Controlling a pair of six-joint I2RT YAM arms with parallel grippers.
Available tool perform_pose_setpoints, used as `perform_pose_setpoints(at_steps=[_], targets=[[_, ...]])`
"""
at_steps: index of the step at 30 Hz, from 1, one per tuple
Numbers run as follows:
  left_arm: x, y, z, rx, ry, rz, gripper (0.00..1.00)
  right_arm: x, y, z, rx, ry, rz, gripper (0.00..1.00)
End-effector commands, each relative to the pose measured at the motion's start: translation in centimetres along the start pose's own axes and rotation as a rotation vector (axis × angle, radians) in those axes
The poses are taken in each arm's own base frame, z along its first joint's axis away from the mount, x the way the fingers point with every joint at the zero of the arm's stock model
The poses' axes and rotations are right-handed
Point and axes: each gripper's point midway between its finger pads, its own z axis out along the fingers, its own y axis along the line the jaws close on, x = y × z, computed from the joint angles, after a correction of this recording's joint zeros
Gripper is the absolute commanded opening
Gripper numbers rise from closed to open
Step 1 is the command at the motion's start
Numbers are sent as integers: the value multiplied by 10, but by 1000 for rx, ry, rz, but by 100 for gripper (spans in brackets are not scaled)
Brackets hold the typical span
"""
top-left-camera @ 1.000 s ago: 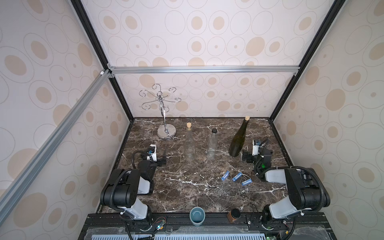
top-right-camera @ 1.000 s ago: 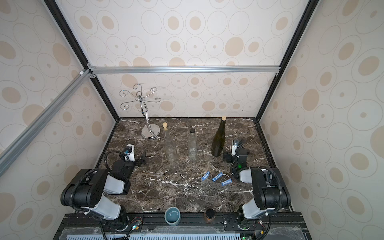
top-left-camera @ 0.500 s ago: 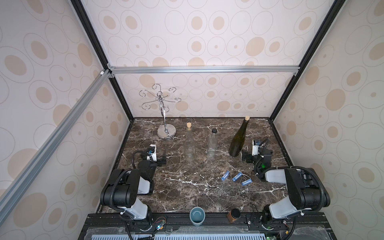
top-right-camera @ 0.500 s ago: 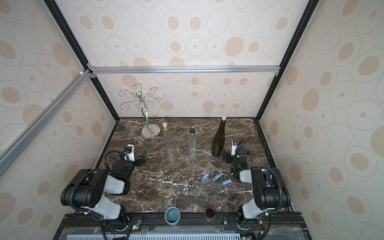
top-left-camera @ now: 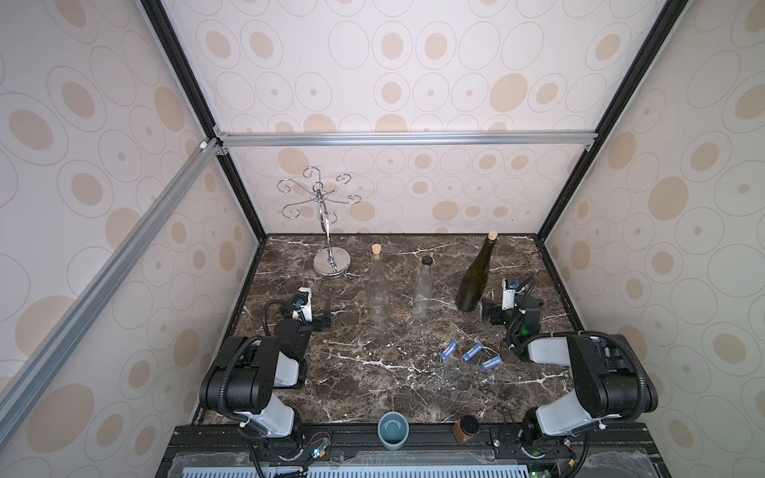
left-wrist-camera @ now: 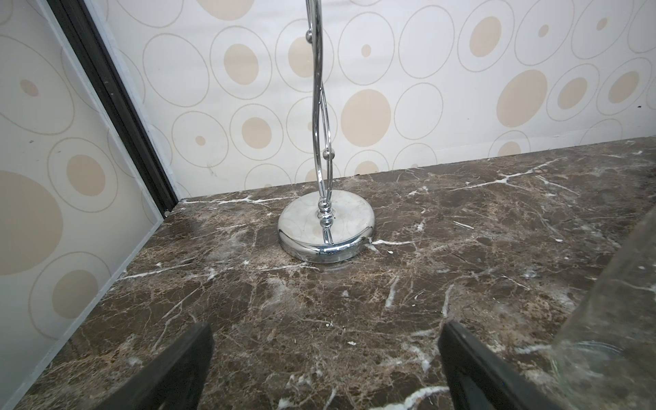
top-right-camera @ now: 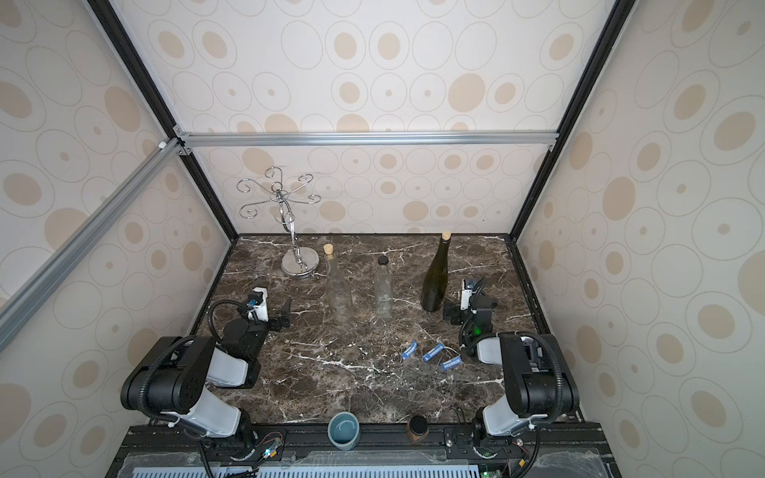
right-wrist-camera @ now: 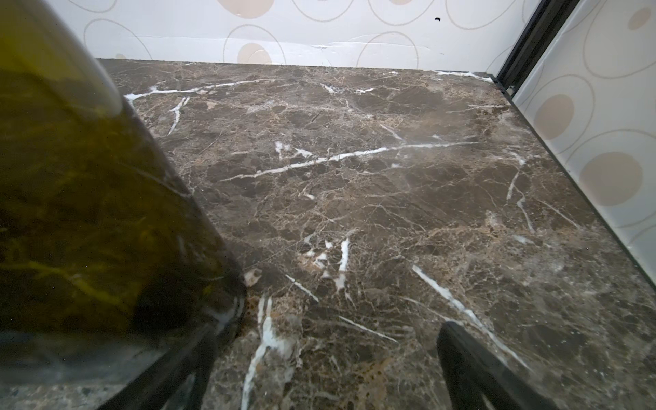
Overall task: Remove the label from the bottle
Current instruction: Reset both arms
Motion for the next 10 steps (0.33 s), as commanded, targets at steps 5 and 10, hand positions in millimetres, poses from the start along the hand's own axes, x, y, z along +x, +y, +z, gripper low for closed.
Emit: perform_pose_setpoints(at_steps=[5, 10], targets=[[-1, 14, 8, -66, 12, -16, 100, -8, 2, 0, -10, -29, -11, 99], [-1, 17, 7, -85, 12, -19, 100, -8, 2, 0, -9, -28, -11, 99]])
